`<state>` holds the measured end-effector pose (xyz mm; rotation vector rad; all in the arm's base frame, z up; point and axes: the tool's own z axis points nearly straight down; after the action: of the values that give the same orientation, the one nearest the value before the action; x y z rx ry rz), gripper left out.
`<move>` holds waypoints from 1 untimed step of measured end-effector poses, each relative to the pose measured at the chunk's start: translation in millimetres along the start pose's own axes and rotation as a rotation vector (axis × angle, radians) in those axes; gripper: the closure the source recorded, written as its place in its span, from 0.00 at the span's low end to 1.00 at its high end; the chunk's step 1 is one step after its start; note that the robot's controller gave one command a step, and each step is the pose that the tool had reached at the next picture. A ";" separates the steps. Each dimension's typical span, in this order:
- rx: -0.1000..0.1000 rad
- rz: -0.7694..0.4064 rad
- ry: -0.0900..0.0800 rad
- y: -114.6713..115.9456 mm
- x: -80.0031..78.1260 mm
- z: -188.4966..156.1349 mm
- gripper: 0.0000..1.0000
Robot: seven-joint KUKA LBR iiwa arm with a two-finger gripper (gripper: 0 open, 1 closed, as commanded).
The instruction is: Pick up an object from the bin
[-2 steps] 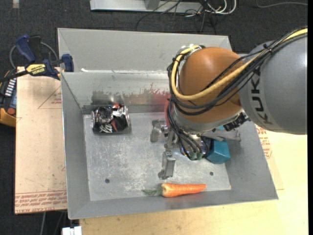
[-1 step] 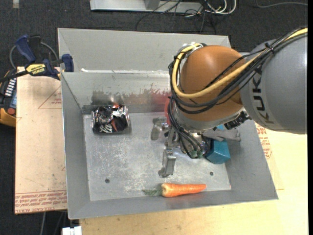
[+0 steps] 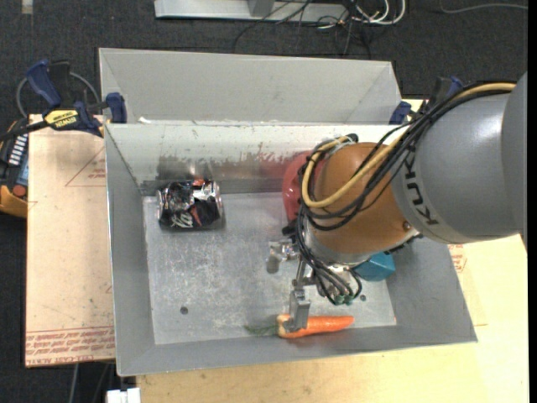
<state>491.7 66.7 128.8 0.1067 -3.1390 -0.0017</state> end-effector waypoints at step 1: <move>0.001 -0.024 -0.006 -60.4 14.5 -34.2 0.00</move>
Offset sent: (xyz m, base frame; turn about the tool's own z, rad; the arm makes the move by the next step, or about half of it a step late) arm -0.0133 -0.0717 -0.0209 -0.1889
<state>481.3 5.4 162.9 0.1446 -3.1437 0.0001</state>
